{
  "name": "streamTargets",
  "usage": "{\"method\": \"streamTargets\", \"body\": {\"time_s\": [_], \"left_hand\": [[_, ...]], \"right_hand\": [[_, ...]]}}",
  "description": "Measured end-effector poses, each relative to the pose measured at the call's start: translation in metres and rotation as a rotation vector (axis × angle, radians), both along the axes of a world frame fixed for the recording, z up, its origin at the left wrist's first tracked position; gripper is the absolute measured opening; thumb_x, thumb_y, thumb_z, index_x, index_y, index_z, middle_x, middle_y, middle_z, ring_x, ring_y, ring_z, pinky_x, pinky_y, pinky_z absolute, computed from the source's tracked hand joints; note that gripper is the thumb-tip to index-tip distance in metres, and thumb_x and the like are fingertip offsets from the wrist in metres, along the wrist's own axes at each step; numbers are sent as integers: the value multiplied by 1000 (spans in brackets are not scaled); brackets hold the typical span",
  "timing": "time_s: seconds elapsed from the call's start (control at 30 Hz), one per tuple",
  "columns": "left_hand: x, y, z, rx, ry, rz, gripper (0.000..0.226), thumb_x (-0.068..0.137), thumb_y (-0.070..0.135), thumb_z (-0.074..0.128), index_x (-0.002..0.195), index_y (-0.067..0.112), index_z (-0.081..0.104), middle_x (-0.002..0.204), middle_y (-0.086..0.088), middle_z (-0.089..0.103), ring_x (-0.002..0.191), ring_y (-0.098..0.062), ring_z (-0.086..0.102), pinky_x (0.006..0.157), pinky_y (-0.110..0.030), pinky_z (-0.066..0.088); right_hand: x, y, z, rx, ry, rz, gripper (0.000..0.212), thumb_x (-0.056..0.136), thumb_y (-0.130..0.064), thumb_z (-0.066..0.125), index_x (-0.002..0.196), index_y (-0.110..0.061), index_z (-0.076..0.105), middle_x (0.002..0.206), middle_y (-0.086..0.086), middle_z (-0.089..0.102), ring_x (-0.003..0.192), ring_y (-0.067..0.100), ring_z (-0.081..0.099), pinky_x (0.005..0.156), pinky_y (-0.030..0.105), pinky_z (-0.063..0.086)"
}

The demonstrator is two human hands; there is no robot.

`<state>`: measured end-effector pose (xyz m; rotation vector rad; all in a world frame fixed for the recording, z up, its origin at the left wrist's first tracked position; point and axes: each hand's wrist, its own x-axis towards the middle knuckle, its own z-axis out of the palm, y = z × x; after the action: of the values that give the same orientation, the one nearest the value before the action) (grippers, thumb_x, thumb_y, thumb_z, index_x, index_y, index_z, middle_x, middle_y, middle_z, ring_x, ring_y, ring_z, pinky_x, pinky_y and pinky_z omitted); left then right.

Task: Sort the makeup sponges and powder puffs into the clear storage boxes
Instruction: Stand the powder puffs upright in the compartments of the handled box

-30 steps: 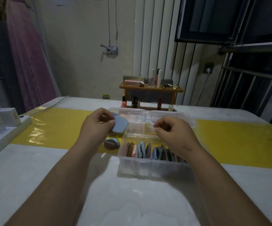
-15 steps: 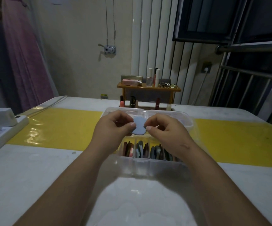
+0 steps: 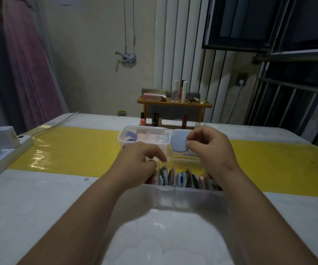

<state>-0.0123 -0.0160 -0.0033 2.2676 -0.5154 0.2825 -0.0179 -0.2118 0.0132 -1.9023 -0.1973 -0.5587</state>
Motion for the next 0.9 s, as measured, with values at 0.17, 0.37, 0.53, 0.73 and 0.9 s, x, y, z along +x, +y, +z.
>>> {"method": "streamTargets", "body": {"time_s": [0.17,0.37,0.53,0.73,0.9], "left_hand": [[-2,3,4,179,-11,-57,39,62,31,43,79,44,75,89,14,62,94,-10,51,84,-41,48],[-6,0,8,351,-114,-192,36,69,30,45,86,42,74,98,28,58,97,-2,39,87,-32,33],[-7,-3,9,518,-196,-192,51,71,43,31,96,43,75,103,22,59,99,-6,38,88,-36,35],[-7,-5,8,596,-266,-204,55,70,44,26,92,42,76,99,21,56,99,-8,40,84,-38,37],[-2,-7,3,553,-286,-245,43,71,38,34,82,34,76,92,22,68,91,-8,44,78,-39,41]], "right_hand": [[1,-1,-1,-12,8,-25,13,82,-4,66,81,-17,68,82,2,66,79,15,60,66,29,51],[0,-1,-3,-29,10,-27,14,83,-4,67,82,-18,68,81,-1,66,78,12,60,66,27,50],[0,0,-2,-49,22,-15,14,83,-5,67,82,-19,68,80,-4,65,77,8,60,68,27,52],[-1,1,-3,-80,36,-9,13,82,-6,67,81,-19,68,79,-6,64,74,5,59,67,25,52],[0,0,-2,-84,32,-16,13,82,-6,67,82,-19,69,81,-5,65,76,5,59,66,22,50]]}}
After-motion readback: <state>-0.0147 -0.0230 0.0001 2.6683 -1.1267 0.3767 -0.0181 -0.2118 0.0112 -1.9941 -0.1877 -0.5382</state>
